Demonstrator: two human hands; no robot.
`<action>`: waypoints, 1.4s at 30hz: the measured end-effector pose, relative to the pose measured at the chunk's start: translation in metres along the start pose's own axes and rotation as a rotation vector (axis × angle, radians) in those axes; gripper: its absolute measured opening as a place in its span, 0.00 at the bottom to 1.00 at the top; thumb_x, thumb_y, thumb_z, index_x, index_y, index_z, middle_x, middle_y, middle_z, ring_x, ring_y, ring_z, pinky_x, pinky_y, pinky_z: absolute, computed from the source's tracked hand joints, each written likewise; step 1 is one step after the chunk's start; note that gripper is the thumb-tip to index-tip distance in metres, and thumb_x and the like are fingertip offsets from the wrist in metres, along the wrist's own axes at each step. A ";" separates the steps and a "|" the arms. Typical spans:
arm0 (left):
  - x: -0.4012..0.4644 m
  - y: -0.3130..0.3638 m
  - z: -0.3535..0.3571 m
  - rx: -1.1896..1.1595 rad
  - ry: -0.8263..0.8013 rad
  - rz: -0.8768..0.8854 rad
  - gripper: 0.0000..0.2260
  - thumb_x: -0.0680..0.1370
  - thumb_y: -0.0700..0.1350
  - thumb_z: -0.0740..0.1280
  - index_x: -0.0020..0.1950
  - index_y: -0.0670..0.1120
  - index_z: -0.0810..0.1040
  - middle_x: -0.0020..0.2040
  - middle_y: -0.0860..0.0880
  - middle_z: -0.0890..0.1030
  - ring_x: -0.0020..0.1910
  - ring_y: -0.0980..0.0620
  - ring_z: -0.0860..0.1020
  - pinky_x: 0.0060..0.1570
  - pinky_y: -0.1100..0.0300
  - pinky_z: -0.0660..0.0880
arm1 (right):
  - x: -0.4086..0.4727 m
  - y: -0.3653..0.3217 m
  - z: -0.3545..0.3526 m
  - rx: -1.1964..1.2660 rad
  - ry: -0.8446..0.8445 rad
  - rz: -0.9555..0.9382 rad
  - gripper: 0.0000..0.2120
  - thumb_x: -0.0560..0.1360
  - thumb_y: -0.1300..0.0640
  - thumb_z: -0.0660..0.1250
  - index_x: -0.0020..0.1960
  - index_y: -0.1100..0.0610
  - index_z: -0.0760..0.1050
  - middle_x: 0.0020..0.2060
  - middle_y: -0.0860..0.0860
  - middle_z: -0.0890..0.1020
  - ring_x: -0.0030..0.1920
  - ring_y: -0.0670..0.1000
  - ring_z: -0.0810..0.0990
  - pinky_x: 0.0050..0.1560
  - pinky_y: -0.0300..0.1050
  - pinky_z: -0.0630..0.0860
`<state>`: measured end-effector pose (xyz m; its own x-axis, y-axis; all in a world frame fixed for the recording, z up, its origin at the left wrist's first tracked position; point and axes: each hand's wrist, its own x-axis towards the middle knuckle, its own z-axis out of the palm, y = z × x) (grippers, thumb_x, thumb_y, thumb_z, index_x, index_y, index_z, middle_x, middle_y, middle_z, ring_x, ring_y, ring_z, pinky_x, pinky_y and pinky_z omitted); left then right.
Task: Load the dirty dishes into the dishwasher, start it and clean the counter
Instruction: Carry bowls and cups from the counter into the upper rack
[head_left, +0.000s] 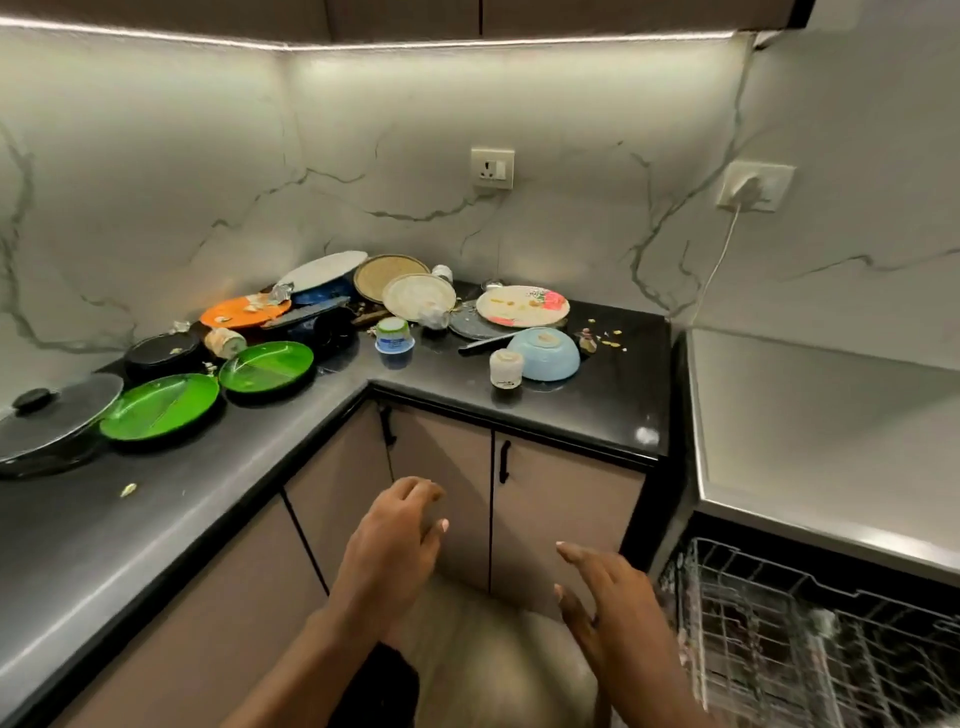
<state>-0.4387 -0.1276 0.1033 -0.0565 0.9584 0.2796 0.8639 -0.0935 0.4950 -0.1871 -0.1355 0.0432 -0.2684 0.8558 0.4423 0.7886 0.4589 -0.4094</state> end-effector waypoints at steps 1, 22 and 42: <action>0.012 -0.008 -0.008 0.008 -0.003 0.020 0.13 0.76 0.47 0.68 0.61 0.50 0.75 0.61 0.56 0.74 0.58 0.56 0.74 0.52 0.63 0.72 | 0.013 -0.011 0.006 0.006 0.010 0.031 0.17 0.75 0.48 0.66 0.64 0.47 0.74 0.54 0.44 0.80 0.54 0.43 0.74 0.53 0.36 0.69; 0.248 -0.093 0.034 0.076 -0.050 0.068 0.16 0.76 0.48 0.68 0.63 0.47 0.74 0.61 0.49 0.76 0.58 0.49 0.75 0.54 0.56 0.73 | 0.257 0.036 0.116 -0.020 0.041 0.092 0.23 0.74 0.52 0.72 0.66 0.54 0.73 0.60 0.51 0.78 0.60 0.52 0.75 0.61 0.46 0.72; 0.375 -0.114 0.178 0.271 -0.343 0.018 0.21 0.75 0.54 0.69 0.64 0.46 0.71 0.65 0.46 0.68 0.62 0.46 0.66 0.58 0.53 0.72 | 0.395 0.122 0.211 -0.061 -0.118 0.172 0.36 0.68 0.54 0.75 0.72 0.56 0.64 0.65 0.57 0.69 0.62 0.58 0.68 0.54 0.53 0.77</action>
<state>-0.4690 0.2901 0.0057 0.0896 0.9957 -0.0255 0.9660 -0.0806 0.2457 -0.3132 0.3093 -0.0001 -0.1867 0.9440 0.2721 0.8596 0.2911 -0.4200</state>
